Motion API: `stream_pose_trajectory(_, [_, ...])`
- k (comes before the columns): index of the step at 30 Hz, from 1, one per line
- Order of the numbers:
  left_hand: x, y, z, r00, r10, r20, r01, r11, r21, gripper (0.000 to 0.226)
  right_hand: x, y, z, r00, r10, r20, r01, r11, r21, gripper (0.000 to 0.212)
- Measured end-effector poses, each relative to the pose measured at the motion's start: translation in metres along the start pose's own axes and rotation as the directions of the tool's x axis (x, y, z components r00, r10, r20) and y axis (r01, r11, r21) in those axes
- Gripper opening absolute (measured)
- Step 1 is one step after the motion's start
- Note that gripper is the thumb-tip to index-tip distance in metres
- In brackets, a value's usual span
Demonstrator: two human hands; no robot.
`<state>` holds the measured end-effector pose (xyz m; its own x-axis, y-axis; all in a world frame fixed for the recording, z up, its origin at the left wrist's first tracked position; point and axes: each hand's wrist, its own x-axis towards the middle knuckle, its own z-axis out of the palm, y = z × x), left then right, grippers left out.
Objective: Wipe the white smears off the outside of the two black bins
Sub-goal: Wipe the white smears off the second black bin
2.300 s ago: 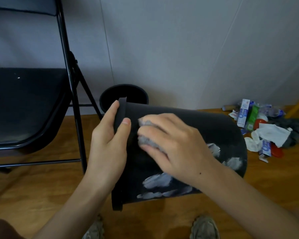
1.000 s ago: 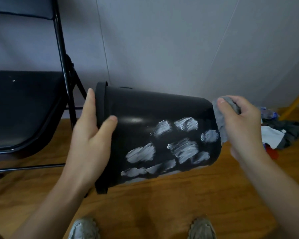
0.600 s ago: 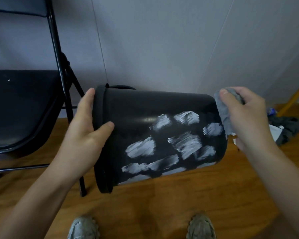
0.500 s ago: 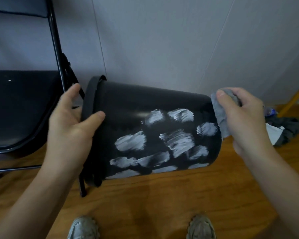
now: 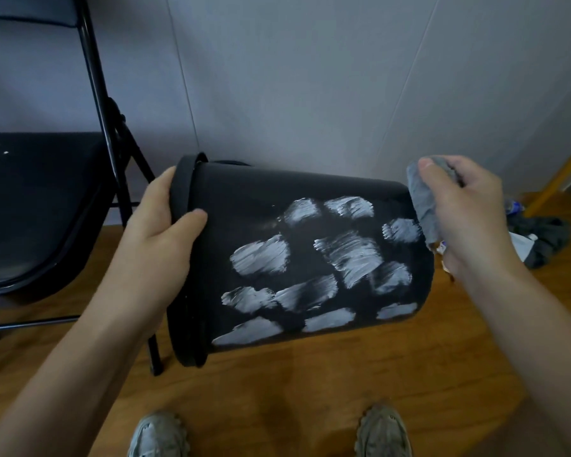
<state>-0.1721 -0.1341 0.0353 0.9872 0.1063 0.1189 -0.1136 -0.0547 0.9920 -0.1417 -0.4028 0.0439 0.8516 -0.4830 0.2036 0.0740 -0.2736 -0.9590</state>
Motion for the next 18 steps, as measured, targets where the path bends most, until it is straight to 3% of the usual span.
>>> stream_pose_trajectory(3, [-0.0028, 0.0011, 0.0020, 0.996, 0.049, -0.080, -0.052, 0.998, -0.037, 0.037, 0.0002, 0.0020, 0.0009, 0.998, 0.004, 0.067, 0.000, 0.998, -0.063, 0.008])
stream_pose_trajectory(10, [-0.0015, 0.0066, 0.0012, 0.988, 0.153, 0.026, -0.154, 0.986, 0.069, 0.034, -0.0006, 0.0063, 0.0022, 0.999, -0.037, 0.026, 0.040, 0.993, -0.114, 0.005])
stream_pose_trajectory(15, [0.0001, 0.0018, 0.0034, 0.987, 0.151, -0.050, -0.146, 0.986, 0.082, 0.035, -0.0035, 0.0021, 0.0017, 0.996, -0.079, 0.036, 0.084, 0.984, -0.157, 0.007])
stream_pose_trajectory(17, [0.0013, 0.0042, 0.0033, 0.986, 0.158, -0.053, -0.154, 0.985, 0.076, 0.034, -0.0060, 0.0020, 0.0016, 0.978, -0.193, 0.084, 0.210, 0.917, -0.338, 0.013])
stream_pose_trajectory(18, [0.0013, 0.0050, 0.0030, 0.985, 0.165, -0.051, -0.161, 0.984, 0.076, 0.033, -0.0087, 0.0028, 0.0025, 0.953, -0.277, 0.120, 0.301, 0.833, -0.464, 0.018])
